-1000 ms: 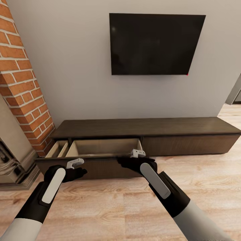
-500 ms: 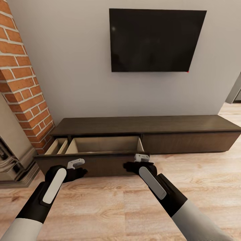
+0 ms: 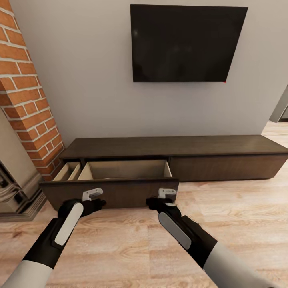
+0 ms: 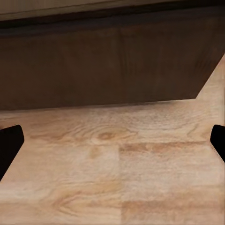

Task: Place each of the two pumpkins and all three candles from the living room inside a cabinet in the living room (use any cabinet), then make sure every cabinet is closed, and position the cauldron so it is next to a table in the living room.

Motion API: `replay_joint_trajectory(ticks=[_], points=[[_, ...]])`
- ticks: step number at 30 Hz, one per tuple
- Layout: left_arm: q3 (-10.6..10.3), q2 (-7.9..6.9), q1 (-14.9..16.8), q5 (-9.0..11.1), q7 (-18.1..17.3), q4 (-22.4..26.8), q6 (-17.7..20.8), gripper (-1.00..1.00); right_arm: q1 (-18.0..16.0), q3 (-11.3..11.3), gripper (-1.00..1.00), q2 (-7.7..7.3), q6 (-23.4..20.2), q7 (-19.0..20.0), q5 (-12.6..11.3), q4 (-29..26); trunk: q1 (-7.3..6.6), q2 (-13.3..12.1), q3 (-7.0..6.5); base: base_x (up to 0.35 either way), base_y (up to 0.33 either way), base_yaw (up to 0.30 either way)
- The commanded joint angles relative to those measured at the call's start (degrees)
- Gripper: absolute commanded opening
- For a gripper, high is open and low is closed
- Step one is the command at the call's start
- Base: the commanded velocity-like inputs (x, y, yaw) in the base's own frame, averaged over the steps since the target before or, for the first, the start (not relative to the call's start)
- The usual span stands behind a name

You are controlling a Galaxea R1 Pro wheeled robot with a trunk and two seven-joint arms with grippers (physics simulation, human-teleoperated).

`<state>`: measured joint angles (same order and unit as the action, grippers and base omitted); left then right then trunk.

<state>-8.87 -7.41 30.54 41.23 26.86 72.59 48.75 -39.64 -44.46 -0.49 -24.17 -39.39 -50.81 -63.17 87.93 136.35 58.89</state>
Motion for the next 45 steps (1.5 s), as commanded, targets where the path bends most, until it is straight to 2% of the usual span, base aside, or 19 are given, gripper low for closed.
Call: replay_joint_trajectory(ticks=[1, 6, 11, 18, 21, 25, 29, 31, 33, 45], points=[[-0.3, -0.06, 0.0, 0.4, 0.6, 0.0, -0.3, 1.0, -0.1, -0.7, 1.0, -0.05, 0.1, -0.4, -0.2, 0.0, 0.21, 0.4, 0.24, 0.0, 0.0, 0.0], [-1.3, 0.28, 0.0, -3.4, 0.1, -1.7, -3.9, 1.0, -0.1, -6.7, 1.0, -0.04, 3.1, -0.4, 0.3, 0.9, 1.31, 2.4, 1.14, 0.0, 0.0, 0.0], [-2.2, 0.19, 0.0, -4.7, 0.0, -3.1, -7.1, 1.0, -0.1, -9.6, 1.0, -0.1, 8.5, -0.4, 0.4, 1.5, 2.41, 4.5, 2.03, 0.0, 0.0, 0.0], [-3.7, 0.0, -0.1, -4.9, -0.2, -3.3, -9.9, 1.0, -0.1, -10.1, 1.0, -0.11, 11.9, -0.4, 1.0, 2.1, 3.77, 6.9, 3.33, 0.0, 0.0, 0.0], [-5.9, -0.12, -0.2, -5.2, -0.3, -3.3, -13.4, 1.0, -0.1, -10.2, 1.0, -0.06, 14.7, -0.4, 3.5, 3.9, 3.84, 6.9, 3.99, 0.0, 0.0, 0.0], [-7.8, -0.21, -0.4, -6.5, -1.6, -3.1, -16.5, 1.0, -0.1, -10.1, 1.0, -0.04, 15.8, -0.5, 5.9, 5.9, 3.95, 7.0, 4.88, 0.0, 0.0, 0.0], [-8.1, -0.23, -1.4, -8.4, -3.8, -2.7, -17.3, 1.0, -0.1, -10.1, 1.0, -0.04, 16.0, -0.5, 6.2, 6.2, 4.05, 7.0, 5.77, 0.0, 0.0, 0.0], [-8.2, -0.24, -2.1, -10.3, -5.7, -2.0, -18.5, 1.0, -0.1, -10.1, 1.0, -0.04, 16.6, -0.5, 6.3, 6.3, 4.1, 7.1, 6.21, 0.0, 0.0, 0.0], [-8.2, -0.24, -2.6, -11.2, -6.8, -1.8, -19.5, 1.0, -0.1, -10.1, 1.0, -0.04, 17.3, -0.5, 6.3, 6.3, 4.15, 7.1, 6.65, 0.0, 0.0, 0.0], [-8.3, -0.7, -4.6, -12.0, -7.7, -0.1, -23.8, 1.0, -0.1, -10.1, 1.0, -0.04, 18.9, -1.0, 6.3, 6.5, 4.46, 7.3, 9.31, 0.0, 0.0, 0.0]])
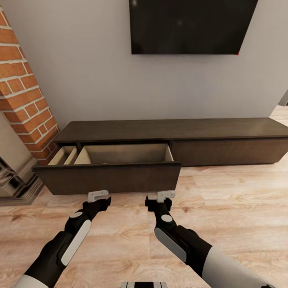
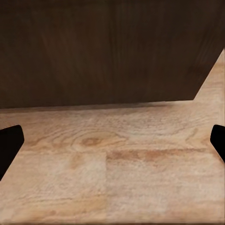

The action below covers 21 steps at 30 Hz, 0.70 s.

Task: Place each of the two pumpkins and all three candles from the living room inside a cabinet in the living room (use any cabinet), then make sure every cabinet is closed, and position the cauldron so it is next to a table in the living room.

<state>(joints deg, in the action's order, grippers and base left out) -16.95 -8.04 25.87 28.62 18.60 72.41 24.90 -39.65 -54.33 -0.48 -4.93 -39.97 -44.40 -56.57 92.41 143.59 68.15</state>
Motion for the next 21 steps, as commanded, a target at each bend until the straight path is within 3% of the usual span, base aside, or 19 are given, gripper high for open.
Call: replay_joint_trajectory(ticks=[1, 5, 12, 21], points=[[-0.2, -0.34, -0.3, 0.7, 0.5, 0.5, -0.6, 1.0, -0.1, -0.2, 1.0, -0.05, -0.3, -0.5, -0.1, -0.1, -0.01, 0.0, 0.06, 0.0, 0.0, 0.0], [-0.2, -0.88, -0.6, 0.7, 0.5, 0.9, -1.3, 1.0, -0.1, -0.2, 1.0, -0.05, 0.4, -0.3, 0.0, -0.1, -0.01, 0.0, 0.06, 0.0, 0.0, 0.0], [-0.2, -1.01, -0.6, 0.7, 0.5, 1.0, -1.4, 1.0, -0.1, -0.2, 1.0, -0.07, 5.5, 0.1, -0.1, 0.0, -0.01, 0.0, 0.06, 0.003, 0.0, 0.0], [-0.4, -1.01, -0.6, 0.7, 0.5, 1.0, -1.4, 1.0, -0.1, -0.2, 1.0, -0.06, 6.3, 0.1, -0.1, 1.3, -0.01, 0.0, 0.06, 0.129, 0.027, 0.0]])
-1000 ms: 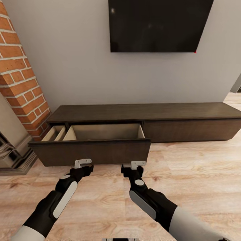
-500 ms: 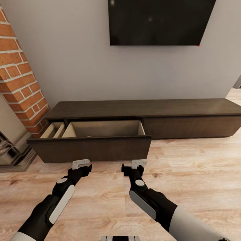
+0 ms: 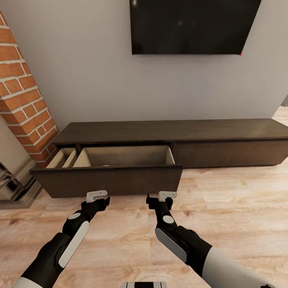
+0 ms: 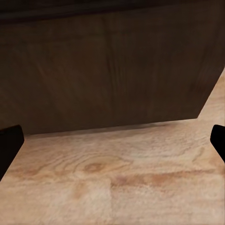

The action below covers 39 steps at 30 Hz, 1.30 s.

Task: Place each of the two pumpkins and all three candles from the living room inside a cabinet in the living room (use any cabinet), then make sure every cabinet is closed, and position the cauldron so it is next to a table in the living room.

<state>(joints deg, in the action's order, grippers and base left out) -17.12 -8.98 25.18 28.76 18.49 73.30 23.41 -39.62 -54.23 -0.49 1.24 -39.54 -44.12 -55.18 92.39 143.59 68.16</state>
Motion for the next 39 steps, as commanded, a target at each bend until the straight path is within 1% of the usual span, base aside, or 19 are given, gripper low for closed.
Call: replay_joint_trajectory(ticks=[1, 5, 14, 16, 18, 20, 23, 32, 39], points=[[-0.2, -0.07, 0.0, 0.6, 0.6, 0.1, 0.1, 1.0, -0.1, -0.2, 1.0, -0.05, 0.1, -0.3, -0.4, 0.0, 0.0, 0.0, 0.05, 0.176, 0.02, 0.0], [-0.2, -0.07, 0.0, 0.6, 0.6, 0.1, 0.1, 1.0, -0.1, -0.2, 1.0, -0.04, 0.1, -0.3, -0.4, 0.1, 0.0, 0.0, 0.05, 0.251, 0.047, 0.0], [-0.1, -0.07, 0.0, 0.6, 0.6, 0.0, 0.1, 1.0, -0.1, -0.4, 1.0, -0.11, 0.1, -0.2, -0.3, 0.3, 0.0, 0.0, 0.05, 0.129, 0.018, 0.0], [-0.1, -0.07, 0.0, 0.6, 0.6, 0.0, 0.1, 1.0, -0.1, -0.4, 1.0, -0.12, 0.1, 0.3, -0.3, 0.3, 0.0, 0.0, 0.05, 0.025, 0.003, 0.0], [-0.1, -0.07, 0.0, 0.6, 0.6, 0.1, 0.1, 1.0, -0.1, -0.4, 1.0, -0.12, 0.1, 1.7, -0.4, 0.3, 0.0, 0.0, 0.05, 0.012, 0.001, 0.0], [-0.1, -0.07, 0.0, 0.6, 0.5, 0.1, 0.1, 1.0, -0.1, -0.3, 1.0, -0.13, 0.1, 2.8, -0.4, 0.4, 0.06, 0.0, 0.49, 0.005, 0.001, 0.0], [-0.1, -0.07, 0.0, 0.6, 0.6, 0.1, 0.1, 1.0, -0.1, -0.3, 1.0, -0.13, 0.1, 3.3, -0.4, 0.4, 0.13, 0.1, 1.16, 0.002, 0.0, 0.0], [-0.1, -0.07, 0.0, 0.6, 0.6, 0.1, 0.1, 1.0, -0.1, -0.3, 1.0, -0.13, 0.2, 3.5, -0.4, 0.4, 0.36, 0.2, 3.15, 0.0, 0.0, 0.0], [0.3, -0.07, 0.0, 0.6, 0.6, 0.1, 0.1, 1.0, -0.1, -0.3, 1.0, -0.13, 0.2, 3.5, -0.4, 0.4, 0.36, 0.2, 3.15, 0.004, 0.0, 0.0]])
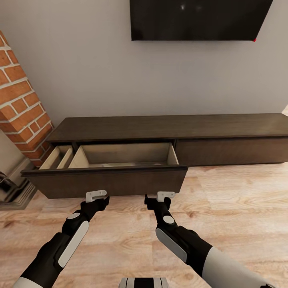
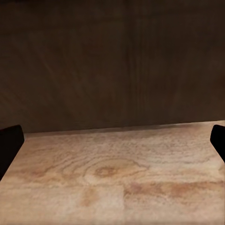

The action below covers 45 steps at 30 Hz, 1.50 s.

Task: Place each of the two pumpkins and all three candles from the living room inside a cabinet in the living room (use any cabinet), then make sure every cabinet is closed, and position the cauldron so it is next to a table in the living room.

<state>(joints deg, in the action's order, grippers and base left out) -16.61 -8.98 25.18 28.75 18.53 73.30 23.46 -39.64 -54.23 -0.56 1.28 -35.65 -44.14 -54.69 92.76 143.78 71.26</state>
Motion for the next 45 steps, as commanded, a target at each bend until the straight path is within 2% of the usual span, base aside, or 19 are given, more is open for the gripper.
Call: replay_joint_trajectory(ticks=[1, 21, 45], points=[[-0.2, -0.05, 0.0, 0.6, 0.6, 0.1, 0.1, 1.0, -0.1, -0.3, 1.0, -0.06, 0.1, -0.4, -0.4, -0.1, -0.01, 0.0, 0.05, 0.107, 0.0, 0.0], [-0.5, -0.04, 0.0, 0.5, 0.6, 0.0, 0.1, 1.0, -0.1, -0.4, 1.0, -0.06, 0.6, -0.3, -0.4, -0.1, -0.01, 0.0, 0.05, 0.18, 0.004, 0.0], [-0.3, -0.07, 0.0, 0.5, 0.5, 0.0, 0.2, 1.0, -0.1, -0.4, 1.0, -0.06, 0.6, -0.3, -0.4, -0.2, -0.01, 0.0, 0.05, 0.093, 0.0, 0.0]])
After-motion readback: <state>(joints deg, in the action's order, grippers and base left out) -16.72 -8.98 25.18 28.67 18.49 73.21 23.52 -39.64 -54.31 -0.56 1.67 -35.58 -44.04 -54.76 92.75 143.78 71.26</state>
